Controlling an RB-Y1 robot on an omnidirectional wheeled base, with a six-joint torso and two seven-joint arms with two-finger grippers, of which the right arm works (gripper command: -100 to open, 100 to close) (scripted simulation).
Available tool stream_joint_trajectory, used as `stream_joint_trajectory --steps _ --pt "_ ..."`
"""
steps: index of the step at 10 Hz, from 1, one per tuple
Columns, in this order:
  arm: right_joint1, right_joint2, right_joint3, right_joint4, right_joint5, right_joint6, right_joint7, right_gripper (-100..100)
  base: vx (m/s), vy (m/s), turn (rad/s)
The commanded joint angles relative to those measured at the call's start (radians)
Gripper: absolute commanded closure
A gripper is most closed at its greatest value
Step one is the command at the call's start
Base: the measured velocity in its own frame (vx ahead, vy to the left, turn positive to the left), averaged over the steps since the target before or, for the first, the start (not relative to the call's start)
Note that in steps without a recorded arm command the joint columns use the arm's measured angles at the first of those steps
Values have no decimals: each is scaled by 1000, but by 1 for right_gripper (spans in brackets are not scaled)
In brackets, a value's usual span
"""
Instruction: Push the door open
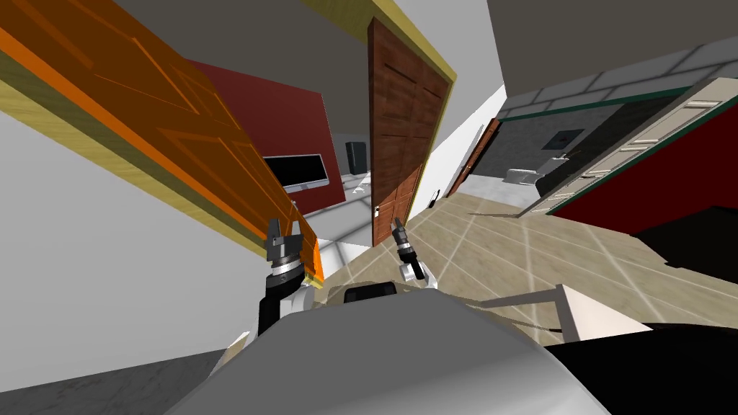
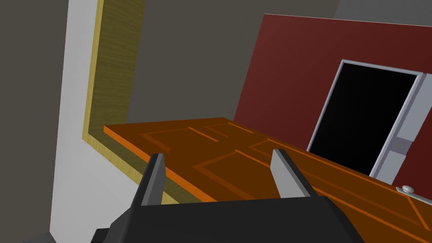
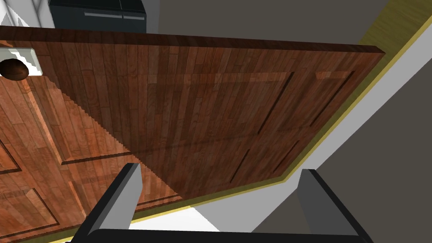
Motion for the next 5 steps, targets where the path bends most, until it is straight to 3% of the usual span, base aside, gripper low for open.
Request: stream_joint_trajectory --steps 1,5 --pt "-14 0 8 41 0 -2 3 -100 85 -96 68" --pt "-53 8 28 157 2 -17 14 -100 86 -95 71"
